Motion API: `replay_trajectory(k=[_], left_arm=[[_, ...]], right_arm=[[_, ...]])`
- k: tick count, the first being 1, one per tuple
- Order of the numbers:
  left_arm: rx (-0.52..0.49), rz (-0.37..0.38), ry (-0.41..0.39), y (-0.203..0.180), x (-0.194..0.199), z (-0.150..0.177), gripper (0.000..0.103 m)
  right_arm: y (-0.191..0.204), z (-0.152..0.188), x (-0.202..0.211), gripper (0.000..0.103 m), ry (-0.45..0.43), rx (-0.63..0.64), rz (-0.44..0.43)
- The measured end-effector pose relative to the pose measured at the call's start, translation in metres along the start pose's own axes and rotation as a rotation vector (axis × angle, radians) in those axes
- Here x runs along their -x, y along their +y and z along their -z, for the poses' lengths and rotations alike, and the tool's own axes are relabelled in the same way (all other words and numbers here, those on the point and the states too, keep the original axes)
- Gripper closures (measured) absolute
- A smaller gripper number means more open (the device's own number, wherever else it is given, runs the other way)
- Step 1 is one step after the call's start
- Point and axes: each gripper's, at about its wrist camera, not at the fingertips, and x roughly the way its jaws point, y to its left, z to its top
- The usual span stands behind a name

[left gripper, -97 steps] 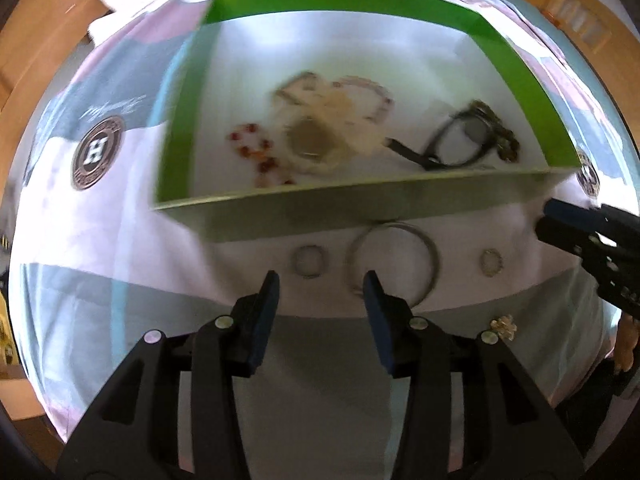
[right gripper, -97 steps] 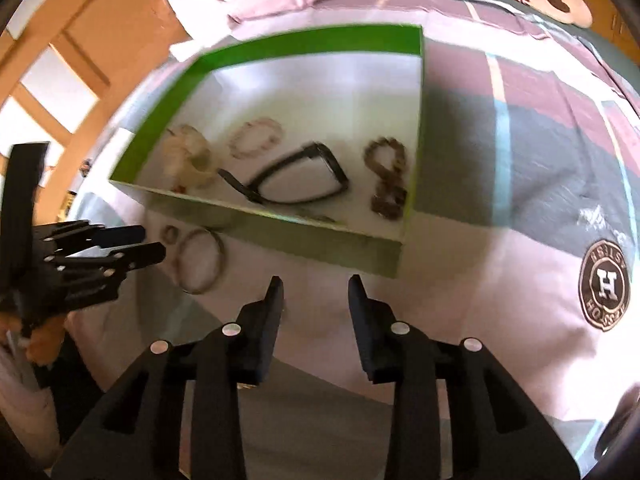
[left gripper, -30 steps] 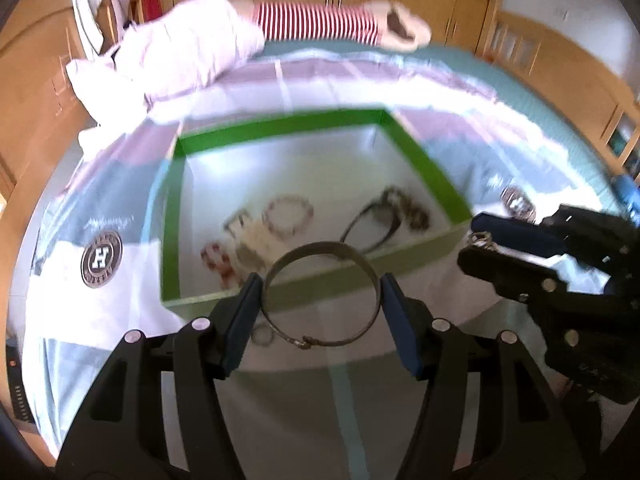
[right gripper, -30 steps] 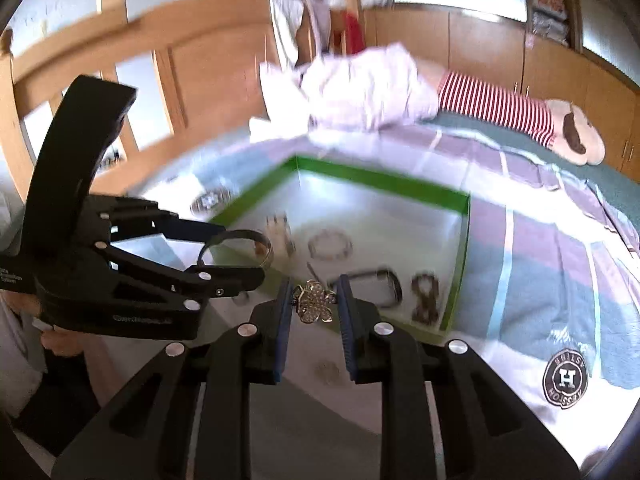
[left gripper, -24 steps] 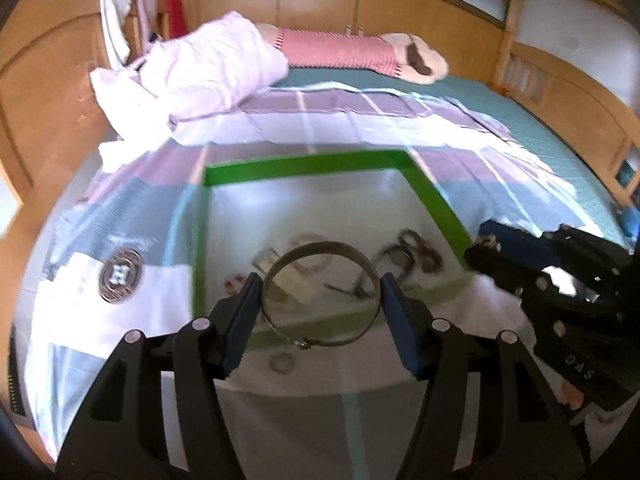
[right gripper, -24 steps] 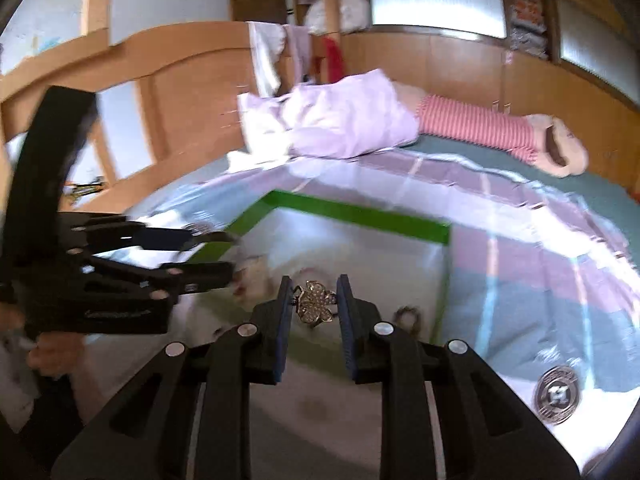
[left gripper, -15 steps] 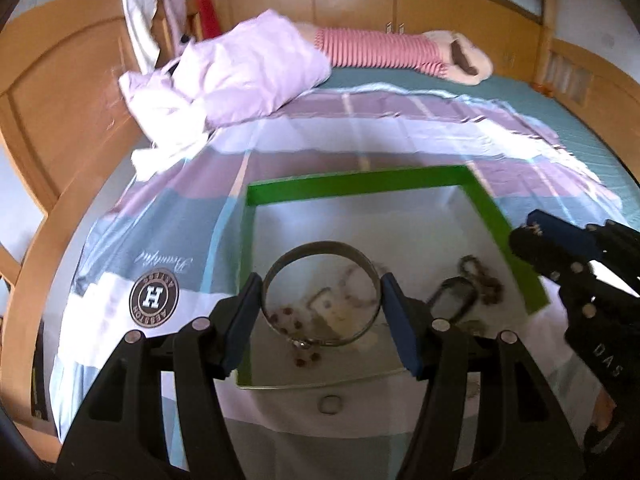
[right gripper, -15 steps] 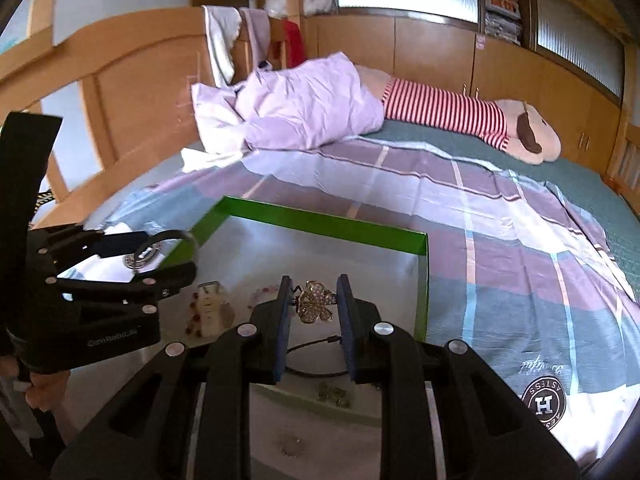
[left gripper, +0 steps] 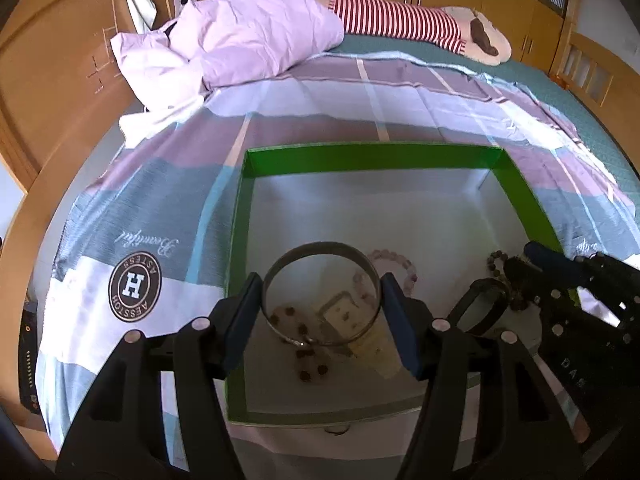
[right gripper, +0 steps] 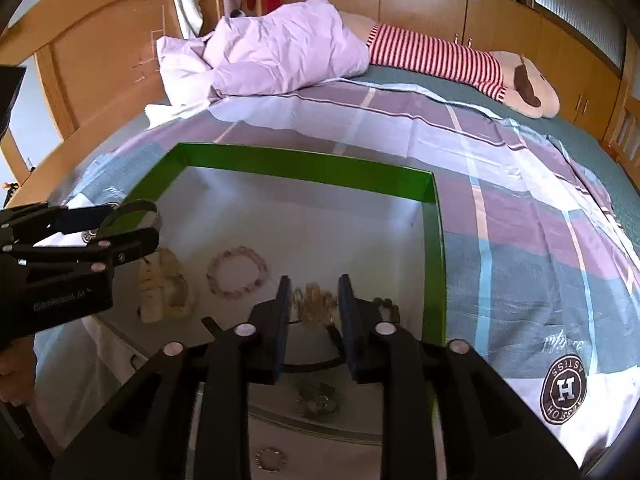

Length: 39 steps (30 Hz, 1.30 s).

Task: Organize jewelry
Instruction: 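Carry the bangle and keychain into the box and open both tools, then withdraw both tools from the box toward the two remaining rings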

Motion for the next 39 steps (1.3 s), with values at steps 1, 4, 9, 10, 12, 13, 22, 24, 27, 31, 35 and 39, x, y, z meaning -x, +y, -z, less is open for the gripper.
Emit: replay_trajectory(k=[1,4,9,10,12,13,22,24,27,31,35,39], left_arm=[[-0.003,0.001,0.003,-0.001,0.0,0.001,0.042],[-0.009,0.014,-0.016,-0.005,0.007,0.002,0.035],[-0.042,0.056,-0.047,-0.014,0.028,0.009,0.033],[-0.05,0.066,-0.05,-0.015,0.032,0.01,0.032],[-0.067,0.093,-0.054,-0.016,0.045,0.02,0.032],[-0.076,0.104,-0.049,-0.016,0.05,0.025,0.032],[-0.187,0.191,0.022,-0.014,0.073,0.067,0.026],[-0.199,0.152,0.077,-0.014,0.062,0.073,0.025],[-0.188,0.06,0.177,-0.013,0.036,0.078,0.025],[-0.172,0.021,0.235,-0.012,0.019,0.082,0.025],[-0.181,0.018,0.243,-0.013,0.016,0.086,0.025],[-0.188,0.018,0.247,-0.015,0.015,0.087,0.025]], right_arm=[[-0.001,0.0,0.004,0.058,-0.012,-0.008,-0.006],[0.001,-0.002,0.016,0.053,-0.032,-0.003,-0.011],[0.0,0.004,0.049,0.04,-0.064,-0.007,-0.056],[0.0,0.007,0.056,0.04,-0.062,-0.004,-0.065],[0.002,0.015,0.065,0.04,-0.052,0.009,-0.081],[0.003,0.02,0.068,0.04,-0.04,0.016,-0.094],[0.017,0.062,0.049,0.039,0.183,0.106,-0.172],[0.014,0.069,0.031,0.038,0.237,0.105,-0.127],[0.012,0.078,0.009,0.035,0.286,0.107,-0.084],[0.017,0.085,-0.006,0.035,0.298,0.127,-0.093],[0.034,0.093,-0.008,0.035,0.344,0.172,-0.191],[0.046,0.094,0.002,0.035,0.341,0.219,-0.274]])
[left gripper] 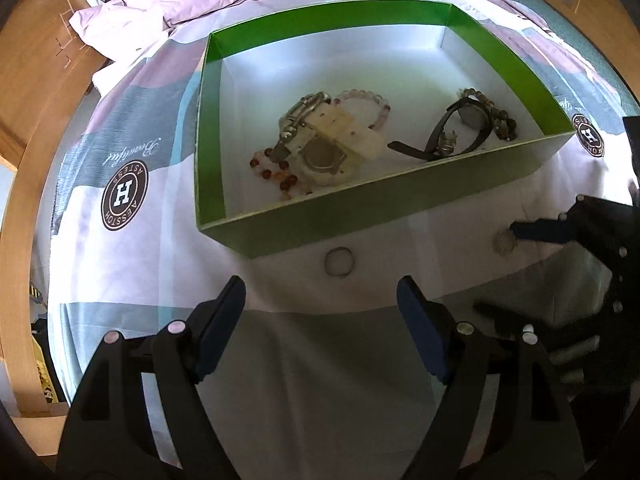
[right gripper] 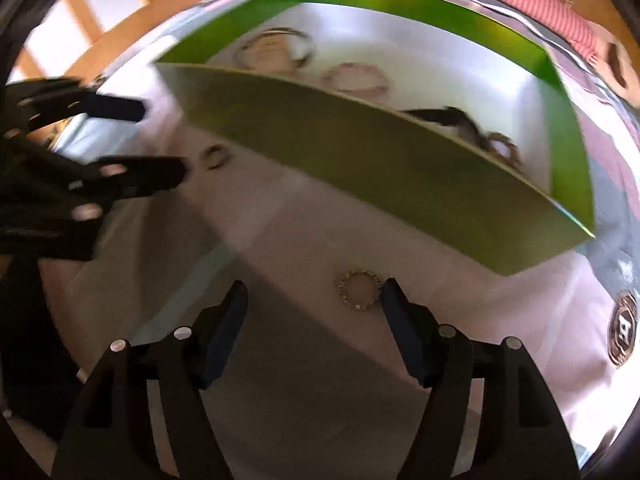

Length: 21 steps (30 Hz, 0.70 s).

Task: Organize jewelry
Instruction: 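Withdraw both tools from the box toward the two remaining rings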

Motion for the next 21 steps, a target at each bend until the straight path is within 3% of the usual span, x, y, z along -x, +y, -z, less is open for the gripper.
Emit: replay_trajectory(k=[10,11,13,14,16,21], left_arm=[[-0.024,-0.006,0.005,-0.008,-0.004,-0.002,0.025],[-0.027,-0.005,0.005,-0.009,-0.004,-0.002,0.025],[-0.032,-0.006,0.006,-0.01,-0.004,-0.002,0.025],[-0.035,-0.007,0.006,-0.01,-0.005,-0.002,0.025],[-0.037,-0.007,0.006,-0.01,-0.004,-0.001,0.025],[-0.042,-0.007,0.006,-0.011,-0.004,-0.001,0.025]], right_arm=[[-0.009,-0.003,0.0,0.036,-0.055,-0.046,0.099],[-0.008,-0.001,0.0,0.04,-0.054,-0.04,0.106],[-0.009,-0.001,-0.005,0.059,-0.038,-0.026,0.114],[-0.008,0.0,-0.006,0.061,-0.04,-0.023,0.121],[-0.004,-0.002,-0.007,0.074,-0.046,-0.014,0.118],[-0.004,-0.003,-0.007,0.082,-0.04,-0.008,0.11]])
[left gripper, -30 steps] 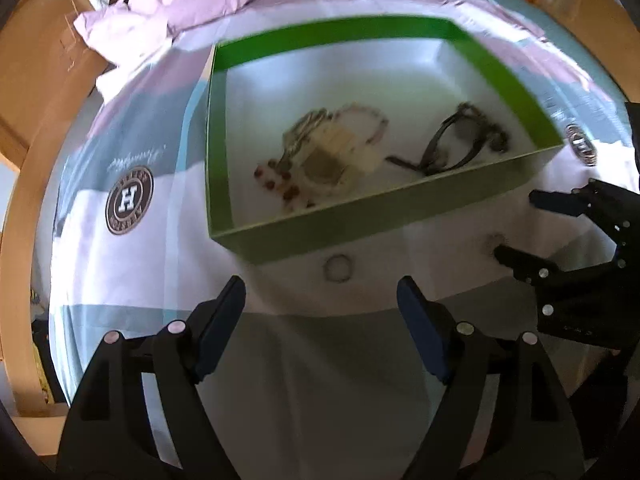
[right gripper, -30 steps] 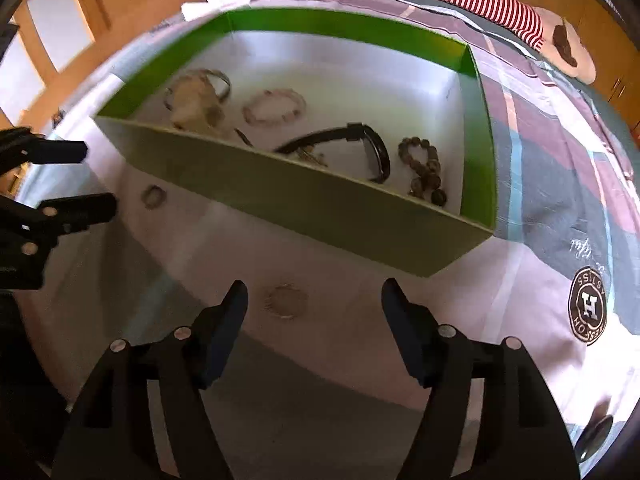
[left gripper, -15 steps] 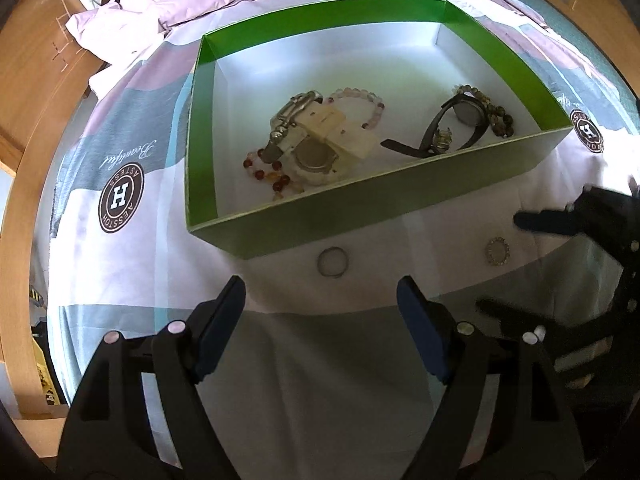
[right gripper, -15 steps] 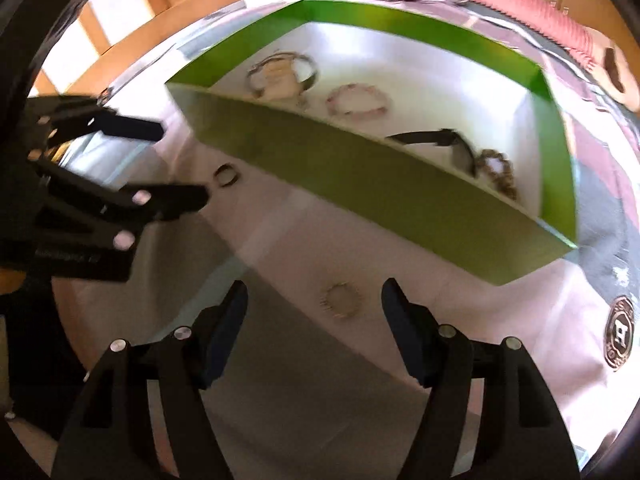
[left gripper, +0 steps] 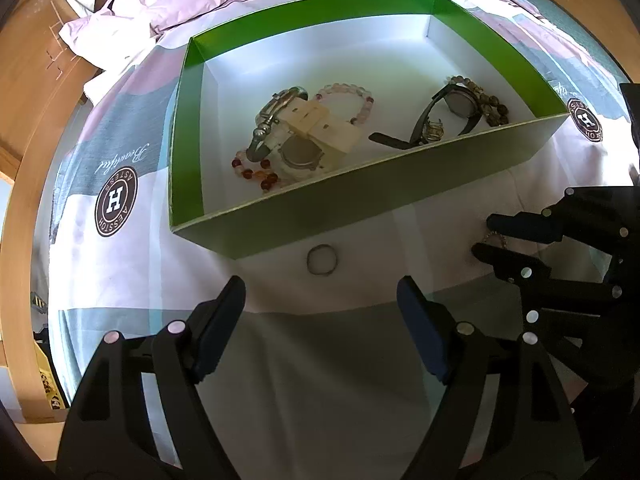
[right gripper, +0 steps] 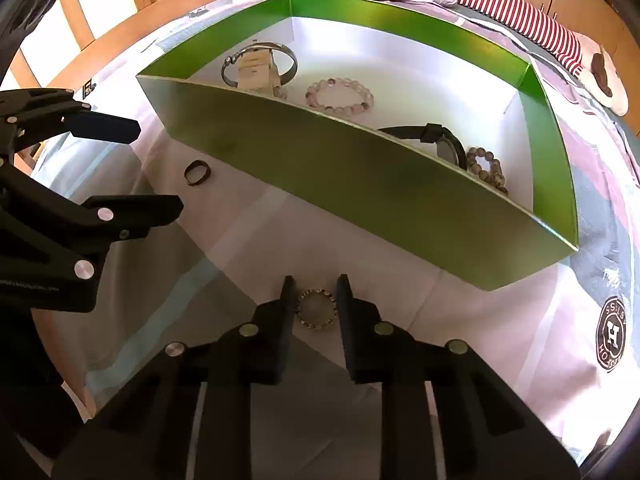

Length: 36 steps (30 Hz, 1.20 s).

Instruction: Organize jewelry

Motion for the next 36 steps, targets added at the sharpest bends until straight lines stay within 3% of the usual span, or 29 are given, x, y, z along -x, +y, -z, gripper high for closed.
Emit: replay_trajectory(k=[5,9,11,13,19,22,25,32,36], left_arm=[[0.0,-0.002,0.001,-0.001,0.0,0.0,0.025],[0.0,-0.008,0.008,-0.002,-0.002,0.0,0.025],[-0.005,-0.008,0.011,-0.003,-0.004,0.0,0.025],[-0.008,-0.01,0.015,-0.004,-0.006,-0.001,0.025],[0.059,-0.036,0.043,0.009,-0.014,-0.002,0.025],[0.116,-0.019,0.057,0.02,-0.017,-0.003,0.025],[0.147,0.004,0.058,0.025,-0.018,-0.005,0.025],[0.228,0.044,0.078,0.036,-0.027,-0.006,0.025],[0.274,0.087,0.075,0.042,-0.029,-0.007,0.025]], right_arm=[[-0.001,-0.002,0.007,0.082,0.012,0.001,-0.063],[-0.002,-0.006,0.014,0.082,0.003,0.008,-0.051],[-0.007,-0.007,0.01,0.079,0.018,-0.008,-0.011],[-0.013,-0.006,0.007,0.063,0.032,-0.02,0.041],[-0.039,-0.006,0.017,0.059,0.026,-0.061,0.155],[-0.052,-0.004,0.022,0.057,0.018,-0.11,0.117],[-0.057,-0.005,0.026,0.049,0.01,-0.118,0.132],[-0.084,-0.005,0.033,0.049,0.015,-0.208,0.119],[-0.069,0.001,0.031,0.049,0.035,-0.17,0.037]])
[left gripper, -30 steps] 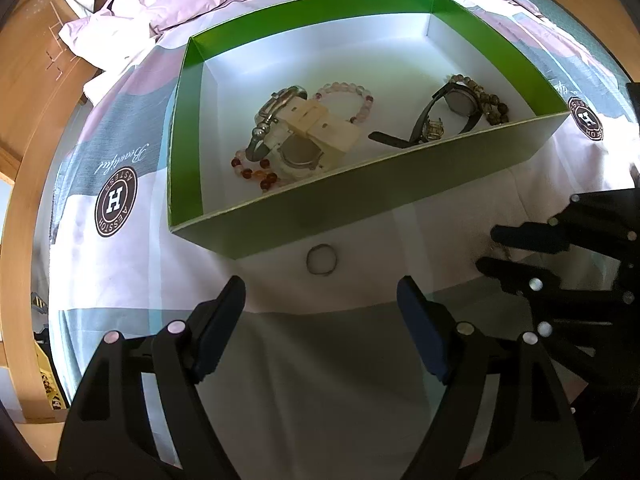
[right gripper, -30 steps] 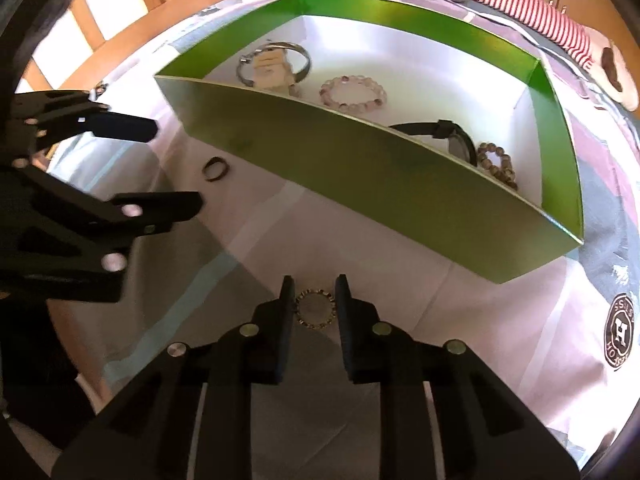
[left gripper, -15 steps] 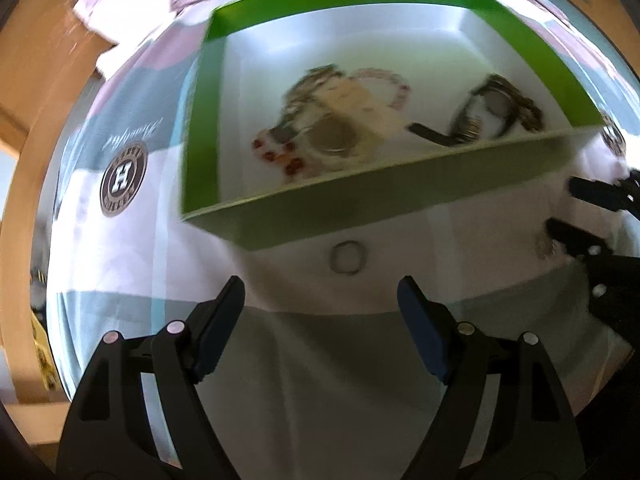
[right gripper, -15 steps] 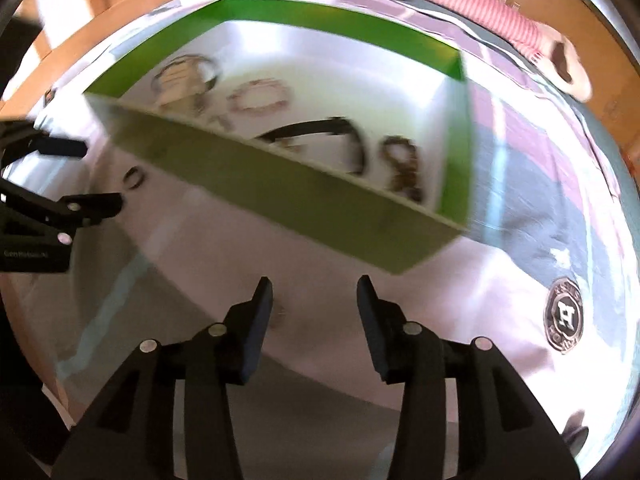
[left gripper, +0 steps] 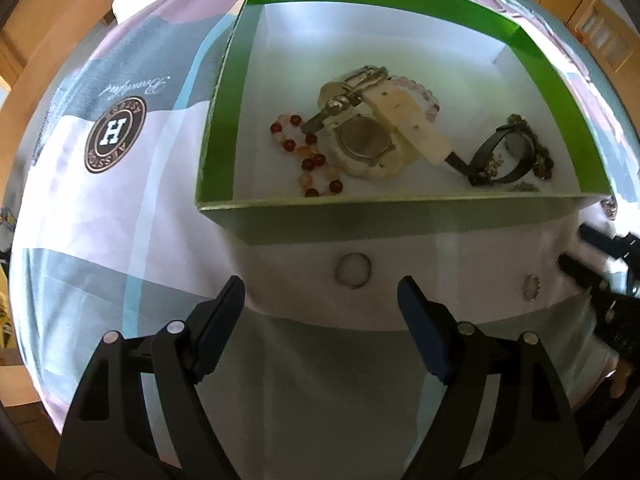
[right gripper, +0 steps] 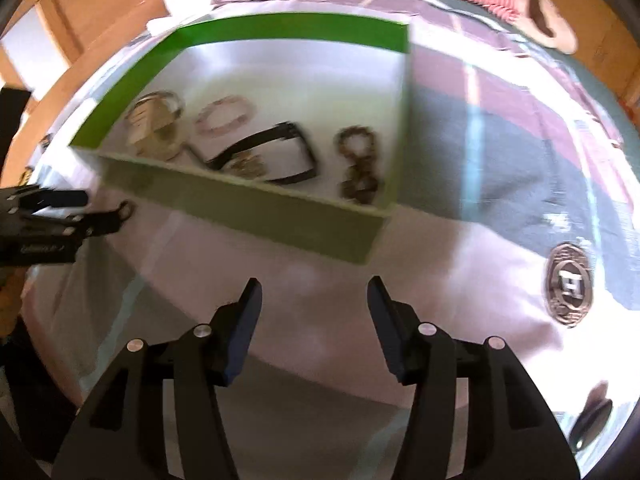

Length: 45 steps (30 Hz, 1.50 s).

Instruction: Organize jewelry

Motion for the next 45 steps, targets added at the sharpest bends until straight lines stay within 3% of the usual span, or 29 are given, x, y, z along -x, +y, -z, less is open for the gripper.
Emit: replay_trajectory(k=[7,15,19,29,32,34,40,45], left_arm=[[-0.095,-0.011,-0.018,-0.023,-0.009,0.004,0.025],[-0.108,-0.046,-0.029,-0.039,-0.02,0.004,0.028],[-0.121,-0.043,-0.039,-0.041,-0.019,0.003,0.04],[-0.113,-0.005,-0.026,-0.035,-0.014,0.002,0.039],[-0.129,-0.017,-0.032,-0.036,-0.015,0.004,0.041],[-0.131,-0.017,-0.033,-0.037,-0.016,0.004,0.046],[-0.118,-0.002,-0.039,-0.035,-0.009,0.01,0.068],[-0.109,-0.002,-0.041,-0.031,-0.007,0.009,0.073]], right_arm=[[0.039,0.009,-0.02,0.049,0.065,0.153,0.011],[0.04,0.012,-0.018,0.049,0.045,0.158,0.023],[0.041,0.012,-0.018,0.049,0.042,0.158,0.025],[0.052,0.016,-0.019,0.05,0.036,0.162,0.026],[0.054,0.015,-0.017,0.062,0.03,0.173,0.008],[0.058,0.015,-0.016,0.08,0.027,0.183,-0.002],[0.061,0.017,-0.014,0.081,0.024,0.179,-0.004],[0.066,0.021,-0.012,0.081,0.026,0.184,0.002]])
